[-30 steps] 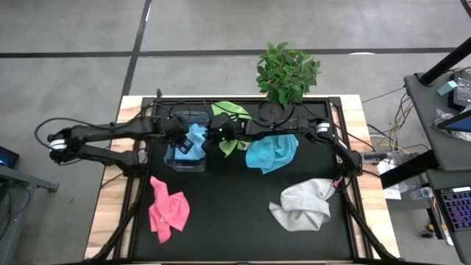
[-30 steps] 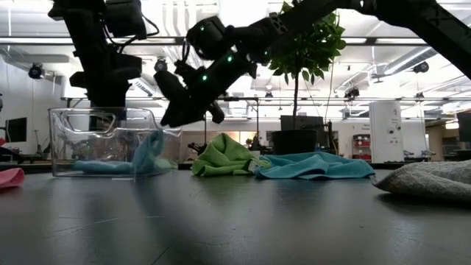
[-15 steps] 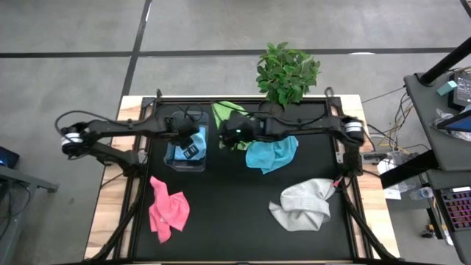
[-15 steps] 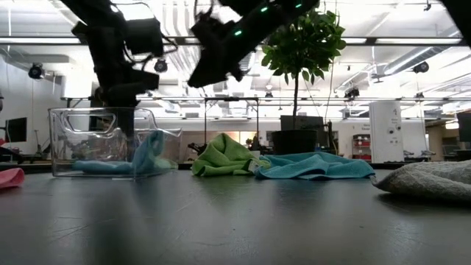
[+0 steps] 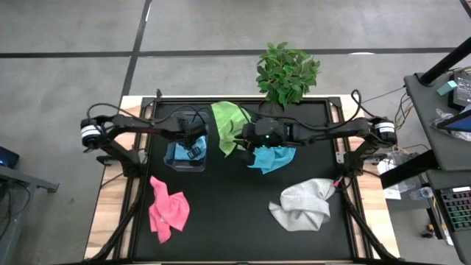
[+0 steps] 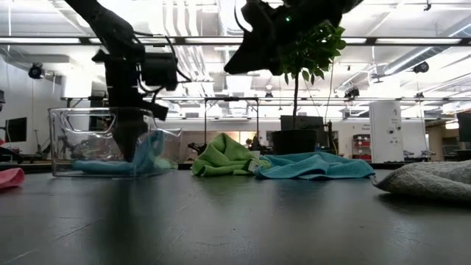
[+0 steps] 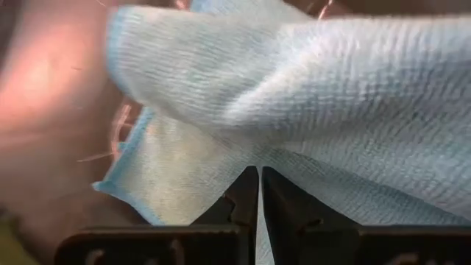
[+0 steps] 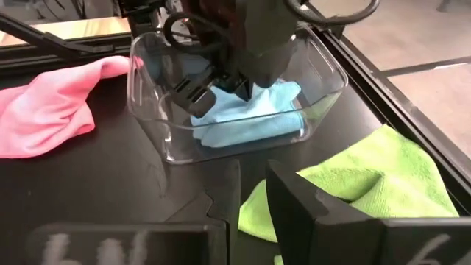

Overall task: Fold microfiber towels
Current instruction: Put the folded blue microfiber towel into the bin

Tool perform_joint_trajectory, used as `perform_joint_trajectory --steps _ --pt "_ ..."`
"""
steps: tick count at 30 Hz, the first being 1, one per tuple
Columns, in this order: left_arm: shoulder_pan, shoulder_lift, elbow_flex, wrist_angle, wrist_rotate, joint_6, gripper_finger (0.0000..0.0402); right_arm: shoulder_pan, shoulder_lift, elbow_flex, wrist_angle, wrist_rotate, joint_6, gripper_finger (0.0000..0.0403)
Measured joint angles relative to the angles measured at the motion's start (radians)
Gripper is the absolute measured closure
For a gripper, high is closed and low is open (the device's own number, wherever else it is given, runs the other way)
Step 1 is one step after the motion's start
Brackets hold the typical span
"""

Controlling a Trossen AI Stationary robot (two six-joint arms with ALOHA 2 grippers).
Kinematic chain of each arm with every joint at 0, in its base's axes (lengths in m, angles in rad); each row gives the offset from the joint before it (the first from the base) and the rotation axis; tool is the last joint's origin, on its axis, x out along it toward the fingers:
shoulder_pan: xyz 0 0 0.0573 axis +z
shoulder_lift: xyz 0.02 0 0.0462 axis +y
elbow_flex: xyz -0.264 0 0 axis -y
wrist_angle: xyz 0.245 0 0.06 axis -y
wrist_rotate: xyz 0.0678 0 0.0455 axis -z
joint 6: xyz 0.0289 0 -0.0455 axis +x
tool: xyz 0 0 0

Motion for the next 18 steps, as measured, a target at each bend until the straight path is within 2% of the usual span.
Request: perform_joint_trajectory --steps 9,18 --pt "0.000 0.027 0.007 -0.023 0.000 0.001 0.0395 0.000 -0.007 -0.030 0.045 0.002 -0.001 0.0346" --pt "0.030 -0.129 0.029 0.016 0.006 0.067 0.0395 0.000 -0.007 -0.040 0.043 0.014 -0.046 0.0346"
